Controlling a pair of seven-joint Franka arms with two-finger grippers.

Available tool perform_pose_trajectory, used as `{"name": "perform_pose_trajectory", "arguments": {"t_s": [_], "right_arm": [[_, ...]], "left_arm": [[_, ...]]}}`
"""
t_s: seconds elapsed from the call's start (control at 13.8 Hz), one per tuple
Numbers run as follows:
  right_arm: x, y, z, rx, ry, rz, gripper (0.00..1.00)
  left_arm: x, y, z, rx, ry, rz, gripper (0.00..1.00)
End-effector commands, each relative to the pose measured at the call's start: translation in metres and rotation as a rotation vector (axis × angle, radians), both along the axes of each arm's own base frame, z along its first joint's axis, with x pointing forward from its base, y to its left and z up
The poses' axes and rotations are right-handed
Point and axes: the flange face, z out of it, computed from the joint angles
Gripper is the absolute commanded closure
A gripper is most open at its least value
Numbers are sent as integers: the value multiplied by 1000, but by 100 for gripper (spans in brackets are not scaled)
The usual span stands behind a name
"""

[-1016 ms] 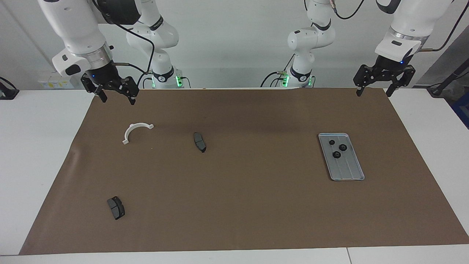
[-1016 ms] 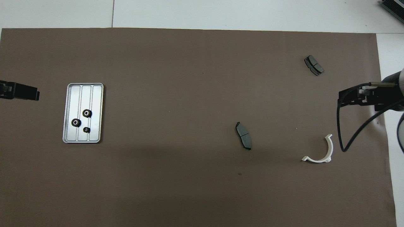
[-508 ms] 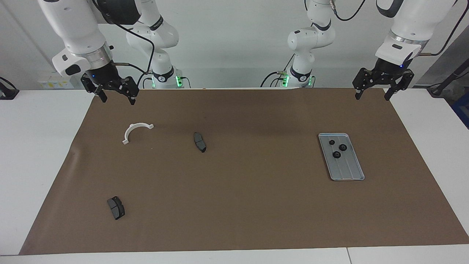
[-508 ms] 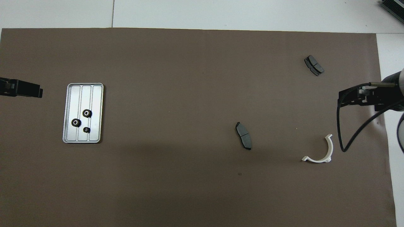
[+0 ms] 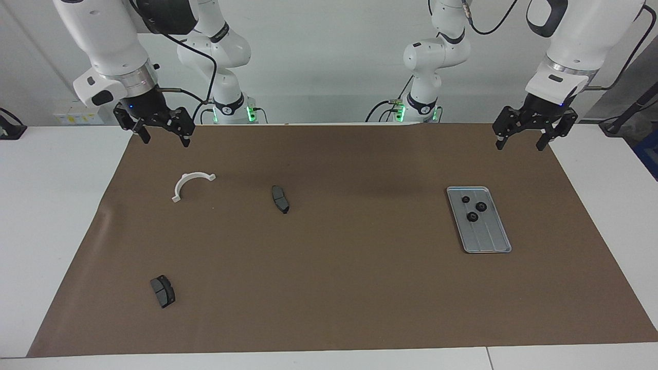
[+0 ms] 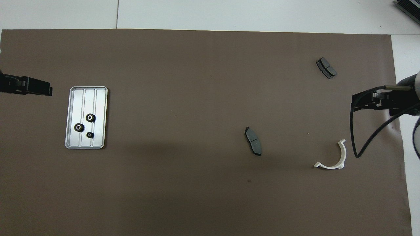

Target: Pick bearing gear from pile to tray

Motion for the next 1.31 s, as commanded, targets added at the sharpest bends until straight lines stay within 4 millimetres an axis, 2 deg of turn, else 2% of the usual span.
{"name": "perform_pose_trajectory", "arguments": {"t_s": [0.0,0.36,1.02,1.23], "right_arm": [[0,-1,0,22,11,19,0],[0,-1,0,23,11,19,0],[0,-1,0,23,11,19,0],[0,-1,0,22,11,21,0]], "left_arm": [[5,-3,3,-22,-17,12,0],[6,5,4,-23,-29,28,0],[9,-12,-1,-18,-21,6,0],[9,-6,-2,-19,-17,20,0]]}}
